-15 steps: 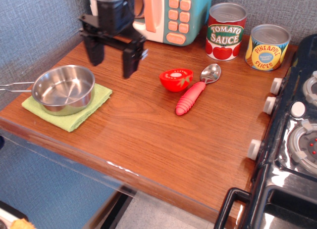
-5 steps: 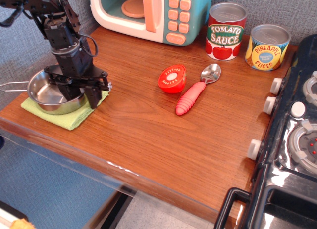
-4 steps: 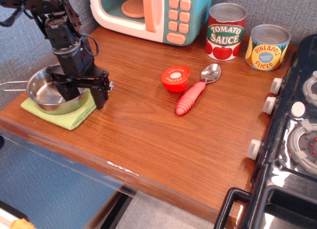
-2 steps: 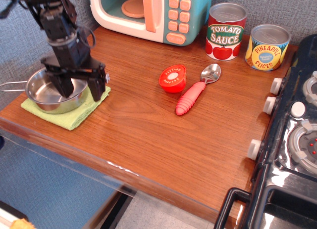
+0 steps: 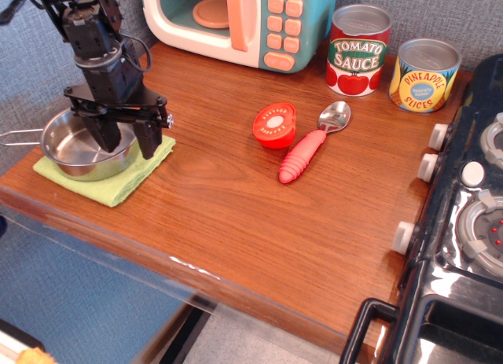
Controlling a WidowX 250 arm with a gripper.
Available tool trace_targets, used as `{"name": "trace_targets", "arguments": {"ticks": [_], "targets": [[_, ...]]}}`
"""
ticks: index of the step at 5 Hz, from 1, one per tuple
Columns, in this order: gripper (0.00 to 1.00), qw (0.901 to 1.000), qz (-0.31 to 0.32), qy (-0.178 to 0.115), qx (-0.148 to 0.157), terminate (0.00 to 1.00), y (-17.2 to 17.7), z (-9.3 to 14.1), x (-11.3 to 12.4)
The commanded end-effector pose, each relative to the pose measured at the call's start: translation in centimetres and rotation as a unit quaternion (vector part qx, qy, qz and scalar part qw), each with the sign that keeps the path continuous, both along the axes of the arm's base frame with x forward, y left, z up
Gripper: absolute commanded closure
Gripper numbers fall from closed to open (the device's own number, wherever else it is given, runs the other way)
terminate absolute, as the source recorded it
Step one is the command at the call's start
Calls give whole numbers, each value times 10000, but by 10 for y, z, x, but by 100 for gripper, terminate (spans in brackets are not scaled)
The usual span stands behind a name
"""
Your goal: Move the pot near the microwave.
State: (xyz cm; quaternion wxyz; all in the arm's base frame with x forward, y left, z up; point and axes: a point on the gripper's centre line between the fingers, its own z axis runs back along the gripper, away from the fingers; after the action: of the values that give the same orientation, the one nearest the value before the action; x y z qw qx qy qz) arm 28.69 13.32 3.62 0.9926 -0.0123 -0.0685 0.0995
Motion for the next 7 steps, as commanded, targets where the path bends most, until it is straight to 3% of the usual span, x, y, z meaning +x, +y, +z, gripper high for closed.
{"name": "trace_targets", "arguments": {"ticks": [1, 3, 4, 6, 7], "targets": [[100, 9998, -37, -133, 164, 0, 2, 14, 7], [100, 9997, -178, -41, 176, 0, -3, 14, 10], [100, 9982, -528, -170, 224, 0, -12, 27, 16], [100, 9835, -1536, -579, 766, 0, -46, 86, 48], [100, 9770, -1892, -630, 751, 0, -53, 84, 77]]}}
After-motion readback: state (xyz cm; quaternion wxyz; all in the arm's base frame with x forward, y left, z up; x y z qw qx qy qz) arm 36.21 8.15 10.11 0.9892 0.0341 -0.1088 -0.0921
